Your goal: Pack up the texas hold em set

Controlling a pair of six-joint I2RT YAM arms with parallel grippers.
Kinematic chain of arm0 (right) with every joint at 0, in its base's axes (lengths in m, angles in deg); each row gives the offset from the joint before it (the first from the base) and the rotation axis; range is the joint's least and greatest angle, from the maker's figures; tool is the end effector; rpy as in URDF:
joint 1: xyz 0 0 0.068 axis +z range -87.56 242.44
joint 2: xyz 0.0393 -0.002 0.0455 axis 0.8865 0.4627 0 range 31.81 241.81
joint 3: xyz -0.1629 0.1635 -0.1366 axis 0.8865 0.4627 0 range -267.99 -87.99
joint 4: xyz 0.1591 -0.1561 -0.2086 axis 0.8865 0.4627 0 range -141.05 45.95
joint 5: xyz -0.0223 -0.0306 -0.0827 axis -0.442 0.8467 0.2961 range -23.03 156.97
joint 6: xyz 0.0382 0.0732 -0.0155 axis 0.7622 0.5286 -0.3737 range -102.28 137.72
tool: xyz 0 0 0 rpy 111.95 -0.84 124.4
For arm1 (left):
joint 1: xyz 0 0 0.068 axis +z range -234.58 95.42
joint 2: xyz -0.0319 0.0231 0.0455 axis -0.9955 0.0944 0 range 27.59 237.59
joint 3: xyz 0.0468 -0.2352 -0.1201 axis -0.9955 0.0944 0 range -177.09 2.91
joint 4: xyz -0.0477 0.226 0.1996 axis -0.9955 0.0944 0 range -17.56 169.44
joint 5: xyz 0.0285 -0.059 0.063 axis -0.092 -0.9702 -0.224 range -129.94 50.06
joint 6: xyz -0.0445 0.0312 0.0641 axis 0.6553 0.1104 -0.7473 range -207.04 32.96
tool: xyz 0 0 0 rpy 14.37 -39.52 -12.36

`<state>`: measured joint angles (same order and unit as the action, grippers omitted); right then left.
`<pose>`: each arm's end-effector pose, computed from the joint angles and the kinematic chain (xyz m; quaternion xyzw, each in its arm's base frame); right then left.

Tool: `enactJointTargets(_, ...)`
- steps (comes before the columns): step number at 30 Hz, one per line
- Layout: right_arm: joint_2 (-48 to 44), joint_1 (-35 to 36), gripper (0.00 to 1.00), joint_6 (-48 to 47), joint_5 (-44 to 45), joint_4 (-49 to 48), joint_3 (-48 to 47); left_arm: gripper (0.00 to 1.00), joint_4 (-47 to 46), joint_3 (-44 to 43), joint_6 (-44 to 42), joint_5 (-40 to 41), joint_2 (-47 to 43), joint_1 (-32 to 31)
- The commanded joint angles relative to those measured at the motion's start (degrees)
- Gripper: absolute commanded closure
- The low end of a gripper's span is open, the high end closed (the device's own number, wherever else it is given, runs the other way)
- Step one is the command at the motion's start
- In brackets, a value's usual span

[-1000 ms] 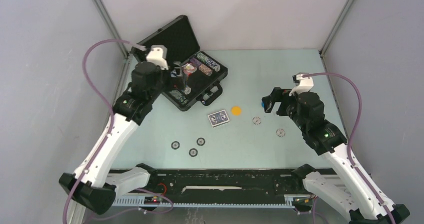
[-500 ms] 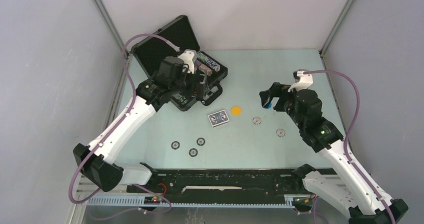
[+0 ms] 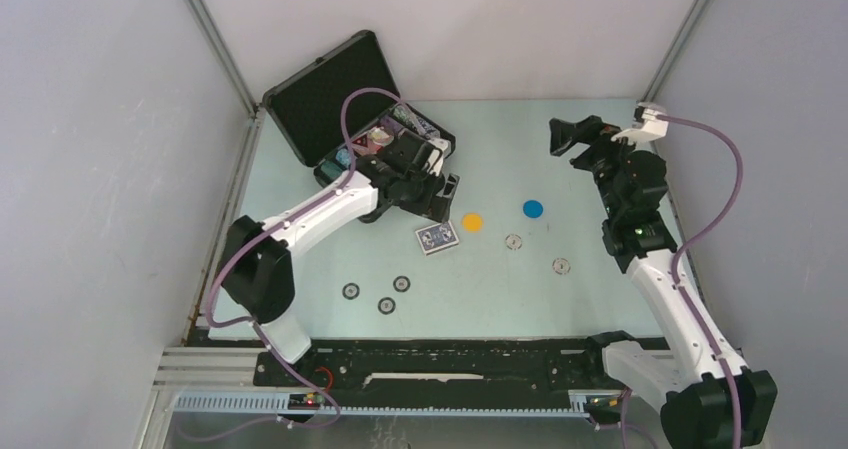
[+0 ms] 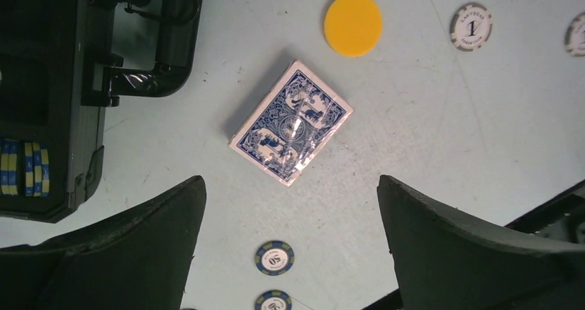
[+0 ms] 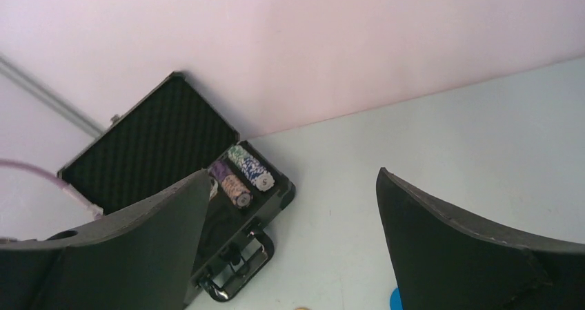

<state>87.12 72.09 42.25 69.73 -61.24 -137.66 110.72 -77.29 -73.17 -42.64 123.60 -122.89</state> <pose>0.3114 0.0494 0.3695 0.1054 0.6702 0.2002 0.7068 0.3354 -0.2694 0.2303 0.2084 0.9279 -0.1557 0.2669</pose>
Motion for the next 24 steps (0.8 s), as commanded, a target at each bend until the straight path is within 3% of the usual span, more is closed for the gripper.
enactJointTargets(1,1.73,-0.5,0.0,-5.8,-9.03,-9.8,4.1,0.0,-3.25,-0.83,-6.02,2.3,0.78,-1.95)
enactJointTargets(5,2.23,-0.89,0.0,-11.93,-12.83,-15.09,11.53,0.0,0.08,-3.74,-13.13,2.15,5.68,-2.45)
enactJointTargets(8,1.68,-1.4,0.0,-15.18,-13.98,-18.95,15.96,0.0,1.16,-3.51,-18.72,-2.98,7.77,-2.45)
enactJointTargets(12,0.73,0.06,0.0,-17.31,-17.97,-19.98,16.01,0.02,1.49,-6.38,-19.94,-0.85,12.73,-2.5)
enactJointTargets(24,-0.07,2.2,0.0,-20.23,-14.73,-19.62,16.8,0.03,3.07,-13.97,-23.78,1.21,20.57,-3.03)
